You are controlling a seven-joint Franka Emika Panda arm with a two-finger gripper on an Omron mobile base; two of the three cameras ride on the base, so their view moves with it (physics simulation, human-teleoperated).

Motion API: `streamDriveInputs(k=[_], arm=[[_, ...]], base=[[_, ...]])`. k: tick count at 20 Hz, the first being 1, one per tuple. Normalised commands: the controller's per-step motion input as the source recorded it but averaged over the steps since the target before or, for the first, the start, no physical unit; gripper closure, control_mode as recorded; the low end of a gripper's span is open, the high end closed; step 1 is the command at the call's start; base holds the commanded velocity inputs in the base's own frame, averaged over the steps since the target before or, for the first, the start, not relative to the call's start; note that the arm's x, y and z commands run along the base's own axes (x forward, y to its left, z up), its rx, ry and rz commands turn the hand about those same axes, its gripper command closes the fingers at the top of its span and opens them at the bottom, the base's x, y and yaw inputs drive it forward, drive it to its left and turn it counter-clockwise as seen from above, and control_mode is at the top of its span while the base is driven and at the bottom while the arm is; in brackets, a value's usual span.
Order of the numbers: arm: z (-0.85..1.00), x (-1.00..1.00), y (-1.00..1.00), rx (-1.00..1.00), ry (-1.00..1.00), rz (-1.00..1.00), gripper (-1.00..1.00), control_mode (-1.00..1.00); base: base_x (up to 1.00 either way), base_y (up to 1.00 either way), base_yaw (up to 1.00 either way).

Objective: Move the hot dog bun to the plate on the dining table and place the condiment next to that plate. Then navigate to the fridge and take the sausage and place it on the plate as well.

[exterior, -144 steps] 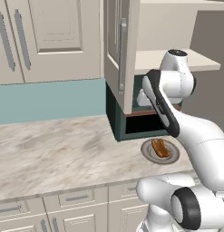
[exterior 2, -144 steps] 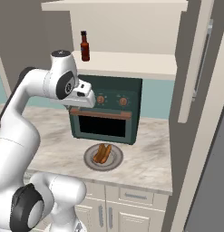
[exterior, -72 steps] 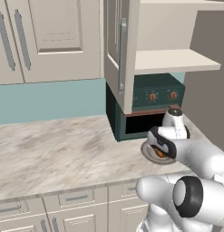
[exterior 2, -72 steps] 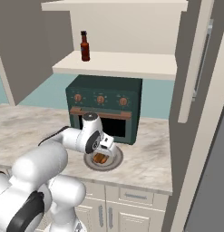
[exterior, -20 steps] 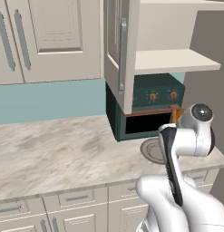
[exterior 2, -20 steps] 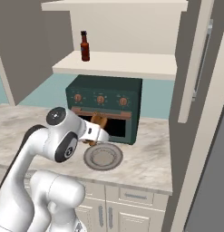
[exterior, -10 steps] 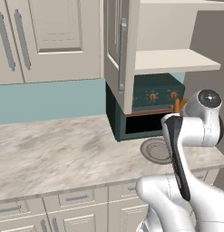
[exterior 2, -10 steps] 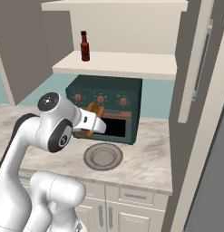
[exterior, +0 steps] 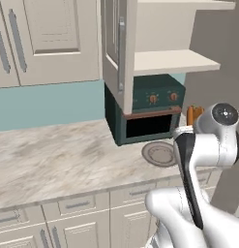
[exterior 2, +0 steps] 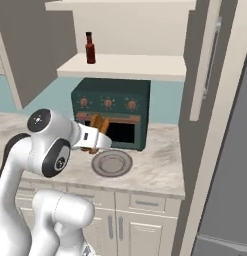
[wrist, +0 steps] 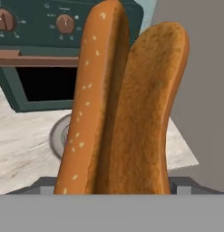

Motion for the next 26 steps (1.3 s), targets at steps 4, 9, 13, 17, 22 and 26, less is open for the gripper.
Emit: streamDriveInputs(k=[4, 9, 13, 17, 22, 26], arm=[[0.00, 0.00, 0.00, 0.00, 0.00, 0.00, 1.00, 1.00], [0.00, 0.00, 0.00, 0.00, 0.00, 0.00, 1.00, 1.00], [0.00, 0.00, 0.00, 0.00, 0.00, 0.00, 1.00, 1.00], [0.00, 0.00, 0.00, 0.00, 0.00, 0.00, 1.00, 1.00], [0.00, 0.00, 0.00, 0.00, 0.00, 0.00, 1.00, 1.00], [0.00, 0.00, 0.00, 0.00, 0.00, 0.00, 1.00, 1.00]], base=[[-0.43, 0.34, -0.56], [-0.36, 0.34, -0.69], [-0.29, 0.18, -0.82], [-0.17, 0.04, -0.89], [-0.19, 0.00, -0.92], [-0.07, -0.01, -0.83]])
